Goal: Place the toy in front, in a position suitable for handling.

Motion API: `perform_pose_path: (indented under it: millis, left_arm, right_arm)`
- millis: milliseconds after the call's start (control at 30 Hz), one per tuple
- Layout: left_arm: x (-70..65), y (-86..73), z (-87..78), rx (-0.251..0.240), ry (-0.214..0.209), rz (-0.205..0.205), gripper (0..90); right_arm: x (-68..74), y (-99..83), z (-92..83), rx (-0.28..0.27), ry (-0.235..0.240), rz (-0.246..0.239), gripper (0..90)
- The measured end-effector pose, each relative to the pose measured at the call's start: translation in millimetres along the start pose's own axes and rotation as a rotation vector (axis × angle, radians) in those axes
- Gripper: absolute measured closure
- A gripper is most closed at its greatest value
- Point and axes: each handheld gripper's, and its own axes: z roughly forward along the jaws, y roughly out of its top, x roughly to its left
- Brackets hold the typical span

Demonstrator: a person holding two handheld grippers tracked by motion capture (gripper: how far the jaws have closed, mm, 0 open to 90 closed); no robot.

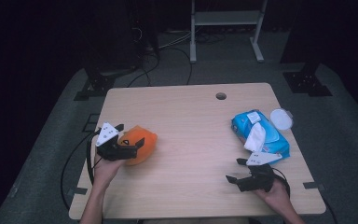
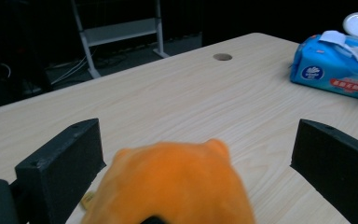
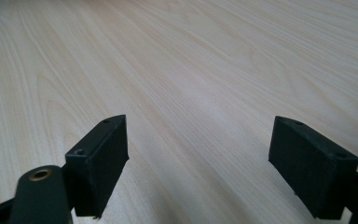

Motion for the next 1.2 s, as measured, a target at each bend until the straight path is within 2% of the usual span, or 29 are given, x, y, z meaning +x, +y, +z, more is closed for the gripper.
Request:
perform_pose_path:
  millis: [133,167,267,300,333,400,433,467,500,533,567,600,633,667,733,800,933,967,1033,1200]
  left_arm:
    - [6.0,-5.8,-0.9,0.007,-0.002,-0.013,1.7]
    - [8.4,-9.7,0.7,0.025,0.014,-0.004,1.6]
    - [11.3,-13.7,3.1,0.043,0.015,-0.007,1.7]
    - [13.9,-17.2,5.9,0.077,0.024,0.0,1.6]
    - [13.9,-17.2,5.9,0.077,0.024,0.0,1.6]
    - [15.9,-20.2,8.5,0.106,0.029,0.0,1.6]
    - [16.9,-24.4,10.4,0.112,0.016,-0.019,1.7]
    - [16.9,-24.4,10.4,0.112,0.016,-0.019,1.7]
    - [17.5,-27.6,13.9,0.154,0.01,-0.021,1.7]
    - [18.4,-29.8,15.6,0.167,0.0,-0.028,1.7]
    - [19.9,-32.2,16.9,0.171,-0.02,-0.049,1.7]
    - [19.9,-32.2,16.9,0.171,-0.02,-0.049,1.7]
    - [22.7,-36.1,18.5,0.168,-0.04,-0.092,1.7]
    - [22.7,-36.1,18.5,0.168,-0.04,-0.092,1.7]
    - [26.3,-40.6,18.8,0.159,-0.058,-0.132,2.5]
    - [26.2,-43.9,18.6,0.141,-0.06,-0.14,5.1]
    - [23.6,-42.6,17.5,0.163,-0.065,-0.112,16.1]
    - [21.8,-41.4,17.2,0.17,-0.058,-0.096,16.1]
    - [18.3,-38.8,16.9,0.166,-0.047,-0.088,24.2]
    - [16.9,-35.3,14.1,0.153,-0.033,-0.091,34.9]
  right_arm:
    - [0.9,0.8,0.8,-0.003,0.003,-0.001,18.4]
    - [1.4,0.7,2.1,0.005,0.006,-0.002,18.4]
    - [2.0,0.6,2.9,0.011,0.007,-0.006,18.4]
    - [2.8,0.7,2.6,0.011,0.008,-0.01,18.5]
    - [2.8,0.7,2.6,0.011,0.008,-0.01,18.5]
    - [3.4,1.0,1.3,0.007,0.009,-0.012,18.5]
    - [3.4,0.7,0.9,0.005,0.01,-0.01,18.5]
    - [3.4,0.7,0.9,0.005,0.01,-0.01,18.5]
    - [2.8,0.5,1.5,0.008,0.012,-0.013,18.5]
    - [2.9,0.5,1.6,0.009,0.012,-0.015,18.5]
    - [3.2,0.7,1.5,0.01,0.013,-0.016,18.5]
    - [3.2,0.7,1.5,0.01,0.013,-0.016,18.5]
    - [4.1,1.3,1.3,0.01,0.012,-0.02,18.5]
    - [4.1,1.3,1.3,0.01,0.012,-0.02,18.5]
    - [4.8,1.2,1.4,0.009,0.013,-0.022,18.6]
    - [4.6,0.8,2.6,0.017,0.015,-0.022,18.6]
    - [5.2,1.1,3.1,0.019,0.016,-0.027,18.6]
    - [5.7,1.3,2.9,0.017,0.016,-0.026,18.6]
    - [6.0,1.5,2.5,0.012,0.015,-0.028,18.6]
    - [5.5,1.3,2.0,0.011,0.013,-0.028,18.6]
